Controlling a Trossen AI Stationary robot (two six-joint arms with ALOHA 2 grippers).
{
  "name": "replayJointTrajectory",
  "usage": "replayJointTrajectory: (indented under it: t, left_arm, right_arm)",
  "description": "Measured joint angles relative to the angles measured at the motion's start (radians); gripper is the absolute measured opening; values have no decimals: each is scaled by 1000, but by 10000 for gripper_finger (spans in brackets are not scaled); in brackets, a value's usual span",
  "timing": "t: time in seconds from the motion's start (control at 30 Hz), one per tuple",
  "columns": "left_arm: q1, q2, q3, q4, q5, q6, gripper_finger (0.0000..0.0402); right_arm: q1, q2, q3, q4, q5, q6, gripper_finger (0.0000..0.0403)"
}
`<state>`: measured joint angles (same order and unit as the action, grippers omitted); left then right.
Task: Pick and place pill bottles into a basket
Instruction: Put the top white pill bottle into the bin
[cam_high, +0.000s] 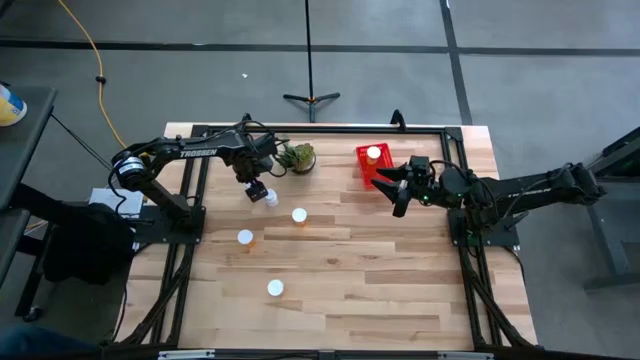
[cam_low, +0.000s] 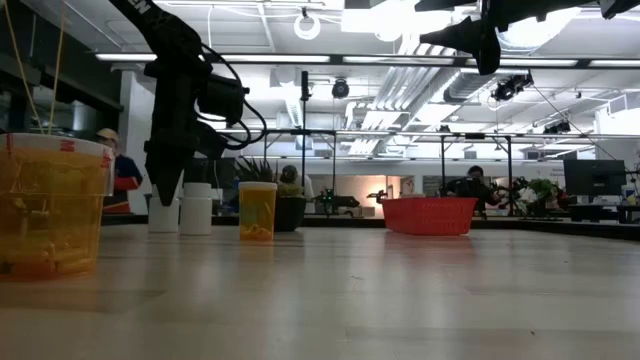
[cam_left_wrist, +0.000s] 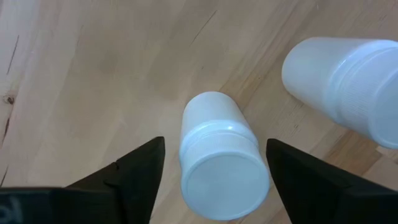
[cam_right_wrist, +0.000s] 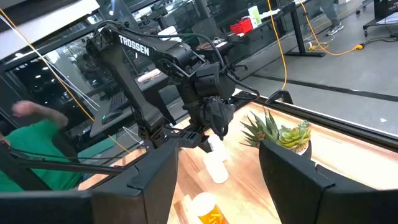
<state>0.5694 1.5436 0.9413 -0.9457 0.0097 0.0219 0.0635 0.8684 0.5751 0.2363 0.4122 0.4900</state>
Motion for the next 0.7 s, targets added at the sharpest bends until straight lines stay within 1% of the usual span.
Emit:
replayJointTrajectory:
  t: [0.2,0.53,0.6,0.7]
  left_arm:
    - [0,0,0,-13,0,11,299]
    - [0,0,-1,-15,-1,27,309]
    - [0,0,-1,-15,-1,27,304]
    - [0,0,-1,-17,-1,29,286]
  right_arm:
    - [0,0,0,0,0,0,216]
    - [0,0,0,0,0,0,216]
    - [0,0,0,0,0,0,216]
    - [0,0,0,0,0,0,216]
